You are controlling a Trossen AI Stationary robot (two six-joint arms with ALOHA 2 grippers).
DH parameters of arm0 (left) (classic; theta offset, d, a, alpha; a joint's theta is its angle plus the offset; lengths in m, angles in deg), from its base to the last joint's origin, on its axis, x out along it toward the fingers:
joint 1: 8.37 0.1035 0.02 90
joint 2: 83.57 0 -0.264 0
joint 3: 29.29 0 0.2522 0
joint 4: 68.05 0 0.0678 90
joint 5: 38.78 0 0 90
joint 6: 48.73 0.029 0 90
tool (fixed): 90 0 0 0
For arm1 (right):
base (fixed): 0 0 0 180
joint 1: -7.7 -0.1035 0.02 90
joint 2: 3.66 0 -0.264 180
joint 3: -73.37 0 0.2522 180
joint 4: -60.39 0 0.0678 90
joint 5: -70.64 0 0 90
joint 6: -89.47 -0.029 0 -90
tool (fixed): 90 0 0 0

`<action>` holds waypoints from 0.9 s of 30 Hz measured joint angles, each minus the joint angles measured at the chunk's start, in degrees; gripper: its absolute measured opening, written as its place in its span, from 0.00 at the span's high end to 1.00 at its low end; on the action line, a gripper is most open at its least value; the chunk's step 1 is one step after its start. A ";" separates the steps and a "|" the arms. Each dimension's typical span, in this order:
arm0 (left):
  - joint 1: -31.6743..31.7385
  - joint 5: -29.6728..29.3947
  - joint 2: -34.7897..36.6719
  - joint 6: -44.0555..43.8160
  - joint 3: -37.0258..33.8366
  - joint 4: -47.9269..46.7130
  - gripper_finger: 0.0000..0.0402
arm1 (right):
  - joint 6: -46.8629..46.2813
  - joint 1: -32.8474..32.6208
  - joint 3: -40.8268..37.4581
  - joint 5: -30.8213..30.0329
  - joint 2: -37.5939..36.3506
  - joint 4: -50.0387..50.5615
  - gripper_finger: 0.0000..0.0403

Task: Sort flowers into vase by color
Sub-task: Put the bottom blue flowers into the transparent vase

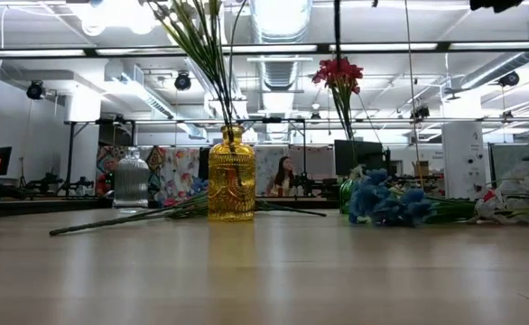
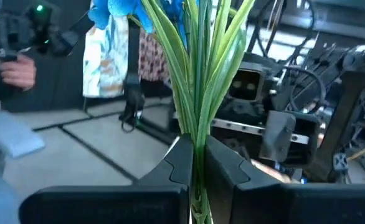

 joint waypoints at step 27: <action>4.55 -0.39 -8.79 -2.08 12.30 -0.64 0.74 | 2.66 -0.26 12.70 -4.63 10.00 0.05 0.95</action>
